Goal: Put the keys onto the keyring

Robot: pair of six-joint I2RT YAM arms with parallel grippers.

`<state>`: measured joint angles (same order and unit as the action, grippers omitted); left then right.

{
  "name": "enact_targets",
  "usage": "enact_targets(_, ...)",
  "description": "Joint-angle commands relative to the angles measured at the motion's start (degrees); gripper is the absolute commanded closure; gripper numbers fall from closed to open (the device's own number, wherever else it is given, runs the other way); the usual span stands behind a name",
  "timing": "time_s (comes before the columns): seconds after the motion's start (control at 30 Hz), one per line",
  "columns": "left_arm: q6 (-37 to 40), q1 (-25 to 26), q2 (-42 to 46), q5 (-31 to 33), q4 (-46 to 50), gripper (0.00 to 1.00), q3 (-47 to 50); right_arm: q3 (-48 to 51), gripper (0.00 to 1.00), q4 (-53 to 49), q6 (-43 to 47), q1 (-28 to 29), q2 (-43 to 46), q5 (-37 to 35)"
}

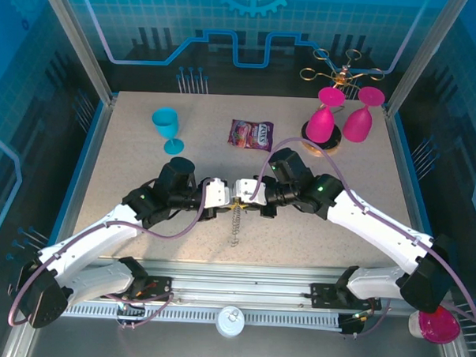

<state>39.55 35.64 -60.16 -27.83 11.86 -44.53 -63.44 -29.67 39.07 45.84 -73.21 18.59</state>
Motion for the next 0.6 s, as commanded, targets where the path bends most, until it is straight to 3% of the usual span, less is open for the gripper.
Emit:
enact_targets(0.0, 0.10, 0.19, 1.15, -1.44, -4.51, 1.00, -1.84, -0.38, 1.00, -0.57, -0.50, 1.82, 0.42, 1.13)
enact_targets(0.07, -0.11, 0.18, 1.57, -1.59, -5.47, 1.00, -1.26, 1.23, 0.97, 2.51, -2.95, 0.83, 1.82, 2.69)
enact_targets(0.13, -0.57, 0.16, 2.23, -2.23, -7.45, 1.00, -0.05, 4.38, 0.80, 7.68, -6.53, -1.24, 4.16, 5.66)
enact_targets(0.2, -1.37, 0.16, 3.01, -3.85, -10.86, 1.00, 1.85, 9.67, 0.73, 15.81, -11.09, -4.30, 7.31, 10.94)
enact_targets(0.37, -3.17, 0.14, 3.47, -7.64, -15.40, 1.00, 4.40, 18.75, 0.71, 29.68, -18.06, -8.22, 11.31, 18.35)
enact_targets(0.57, -3.96, 0.20, 3.21, -8.62, -16.78, 1.00, 4.98, 19.94, 0.70, 31.91, -19.11, -9.01, 11.43, 20.67)
